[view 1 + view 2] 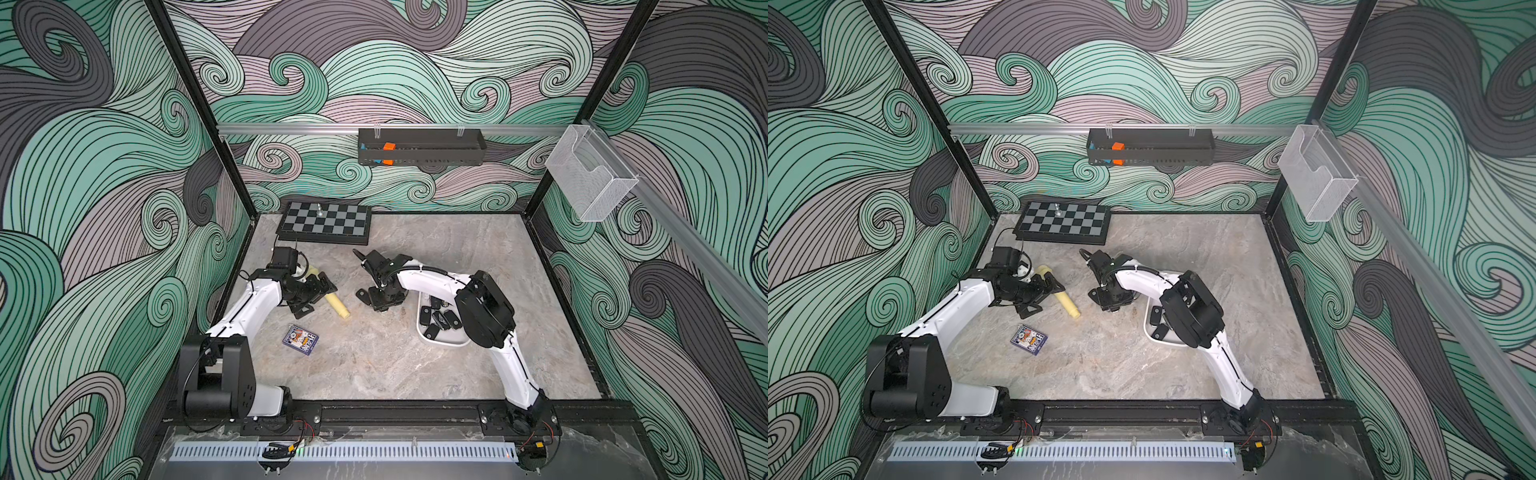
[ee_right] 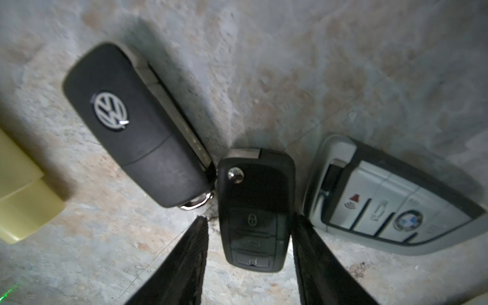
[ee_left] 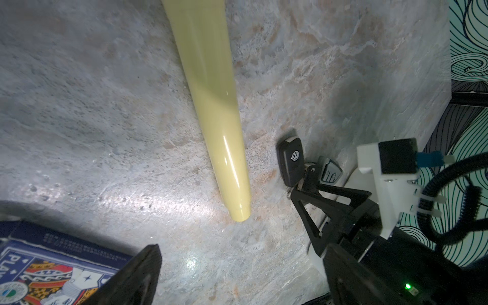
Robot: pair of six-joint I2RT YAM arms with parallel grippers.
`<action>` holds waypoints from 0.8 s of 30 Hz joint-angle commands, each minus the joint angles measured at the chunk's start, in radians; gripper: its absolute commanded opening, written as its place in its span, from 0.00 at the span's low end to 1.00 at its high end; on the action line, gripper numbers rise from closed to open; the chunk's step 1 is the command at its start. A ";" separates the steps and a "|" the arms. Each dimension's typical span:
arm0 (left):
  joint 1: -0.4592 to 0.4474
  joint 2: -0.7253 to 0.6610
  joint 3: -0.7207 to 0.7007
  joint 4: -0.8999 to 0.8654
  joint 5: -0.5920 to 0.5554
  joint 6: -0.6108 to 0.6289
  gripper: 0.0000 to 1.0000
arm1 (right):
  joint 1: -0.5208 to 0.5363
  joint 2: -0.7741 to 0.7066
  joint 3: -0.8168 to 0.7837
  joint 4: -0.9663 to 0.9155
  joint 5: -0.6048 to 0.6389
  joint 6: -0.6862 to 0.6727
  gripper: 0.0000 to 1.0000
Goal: Place the car key into the storage box
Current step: Pick up the car key from the center of the board.
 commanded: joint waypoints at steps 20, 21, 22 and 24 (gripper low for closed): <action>0.015 -0.009 -0.006 0.033 0.087 -0.036 0.97 | 0.002 -0.056 0.105 -0.046 -0.019 0.002 0.28; 0.015 -0.007 -0.009 0.040 0.096 -0.041 0.97 | 0.002 -0.070 0.105 -0.045 -0.017 0.007 0.28; 0.015 -0.006 -0.013 0.048 0.107 -0.048 0.97 | 0.002 -0.085 0.103 -0.044 -0.018 0.011 0.28; 0.015 -0.006 -0.026 0.071 0.132 -0.067 0.97 | 0.001 -0.119 0.087 -0.037 -0.012 0.020 0.28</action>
